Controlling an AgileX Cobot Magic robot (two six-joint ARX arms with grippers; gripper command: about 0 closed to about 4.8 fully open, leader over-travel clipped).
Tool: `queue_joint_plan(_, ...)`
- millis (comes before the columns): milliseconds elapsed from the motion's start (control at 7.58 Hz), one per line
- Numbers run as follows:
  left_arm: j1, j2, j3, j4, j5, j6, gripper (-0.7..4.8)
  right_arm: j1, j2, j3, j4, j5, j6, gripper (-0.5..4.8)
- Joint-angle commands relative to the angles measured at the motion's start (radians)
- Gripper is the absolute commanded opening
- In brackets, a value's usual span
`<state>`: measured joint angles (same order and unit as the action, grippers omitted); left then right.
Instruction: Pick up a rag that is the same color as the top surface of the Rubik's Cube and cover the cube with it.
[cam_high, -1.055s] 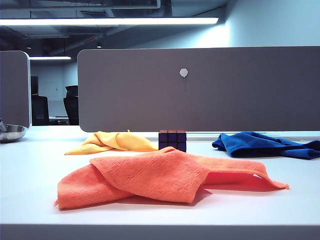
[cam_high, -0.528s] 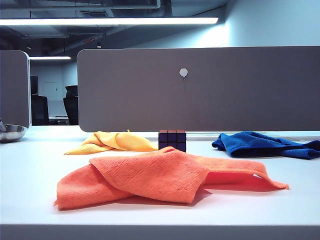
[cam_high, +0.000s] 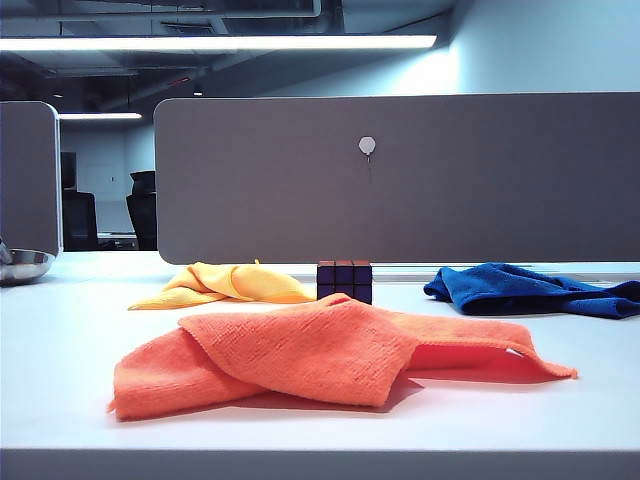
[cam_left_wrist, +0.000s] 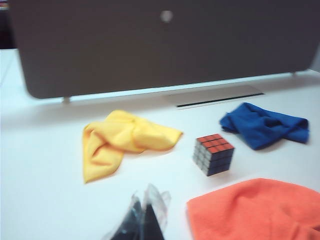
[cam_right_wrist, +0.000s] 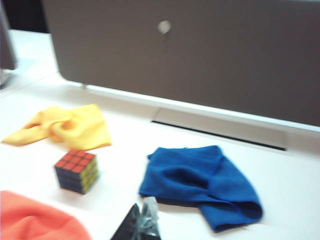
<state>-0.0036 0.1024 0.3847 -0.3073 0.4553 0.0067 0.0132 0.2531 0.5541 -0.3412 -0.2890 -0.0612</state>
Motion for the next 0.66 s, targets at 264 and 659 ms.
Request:
queue_joint_plan(264, -0.002, 0.103, 0.106, -0.039, 0.143, 0.023, -0.05, 0.002, 0.177, 0.104, -0.137, -0.208, -0.005, -0.05)
queue_joint_plan(659, -0.003, 0.105, 0.106, -0.062, 0.232, 0.022, -0.05, 0.142, 0.249, 0.104, -0.209, -0.179, -0.050, -0.05)
